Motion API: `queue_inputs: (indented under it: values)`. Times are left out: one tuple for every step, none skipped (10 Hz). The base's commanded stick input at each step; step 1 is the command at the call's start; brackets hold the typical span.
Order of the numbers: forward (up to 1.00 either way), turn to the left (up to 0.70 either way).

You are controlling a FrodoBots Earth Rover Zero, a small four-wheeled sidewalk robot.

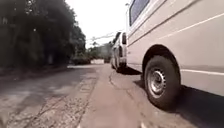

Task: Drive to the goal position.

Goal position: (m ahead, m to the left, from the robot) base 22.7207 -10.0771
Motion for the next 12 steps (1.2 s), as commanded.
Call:
queue_inputs:
  values:
    - [0.85,0.00]
    - [0.85,0.00]
    - [0.85,0.00]
    - [0.85,0.00]
    - [0.85,0.00]
    - [0.85,0.00]
    - [0.85,0.00]
    - [0.85,0.00]
    - [0.85,0.00]
    - [0.85,0.00]
    - [0.85,0.00]
    - [0.85,0.29]
